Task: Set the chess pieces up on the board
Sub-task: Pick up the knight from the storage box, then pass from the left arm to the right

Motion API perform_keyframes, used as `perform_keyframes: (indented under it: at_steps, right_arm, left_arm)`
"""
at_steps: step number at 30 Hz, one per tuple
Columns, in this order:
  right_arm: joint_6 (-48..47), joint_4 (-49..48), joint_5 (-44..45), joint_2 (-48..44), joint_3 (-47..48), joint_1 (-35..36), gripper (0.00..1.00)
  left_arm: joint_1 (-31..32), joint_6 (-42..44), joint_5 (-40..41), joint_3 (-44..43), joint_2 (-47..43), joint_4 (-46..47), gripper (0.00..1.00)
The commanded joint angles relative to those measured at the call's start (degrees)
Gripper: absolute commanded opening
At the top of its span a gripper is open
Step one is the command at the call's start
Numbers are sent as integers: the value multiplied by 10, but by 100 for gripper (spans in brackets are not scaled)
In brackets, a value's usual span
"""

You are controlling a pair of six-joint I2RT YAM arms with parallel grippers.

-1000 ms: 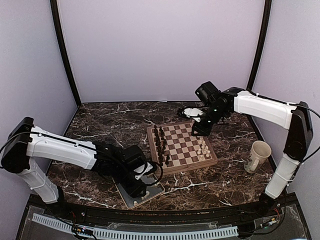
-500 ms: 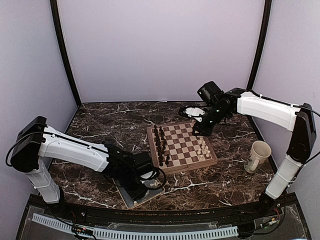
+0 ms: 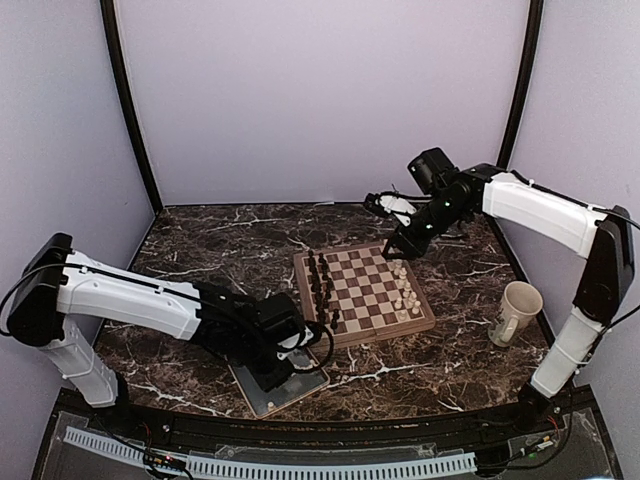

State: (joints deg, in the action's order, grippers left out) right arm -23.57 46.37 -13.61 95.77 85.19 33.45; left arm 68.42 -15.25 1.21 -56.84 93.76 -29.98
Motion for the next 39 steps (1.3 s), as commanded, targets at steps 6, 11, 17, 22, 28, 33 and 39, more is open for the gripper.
perform_keyframes:
  at_steps: [6, 11, 17, 22, 28, 33, 39]
  right_arm:
    - [55, 61, -330, 68, 90, -11, 41]
    - [61, 91, -426, 107, 116, -1, 44]
    - [62, 89, -434, 113, 86, 26, 48]
    - [55, 92, -441, 118, 71, 39, 48]
    - [48, 100, -454, 132, 72, 51, 45]
    - [49, 98, -464, 142, 77, 55, 38]
    - [53, 88, -465, 148, 86, 55, 27]
  left_arm:
    - [-6, 45, 87, 5, -92, 217, 11]
    - [-18, 43, 94, -24, -60, 291, 11]
    - [-30, 38, 96, -42, -43, 334, 11]
    - [-42, 31, 85, -43, -42, 345, 11]
    - [-47, 29, 78, -43, -40, 353, 12]
    - [-48, 29, 74, -41, -39, 357, 12]
    - [-48, 30, 64, -42, -38, 360, 12]
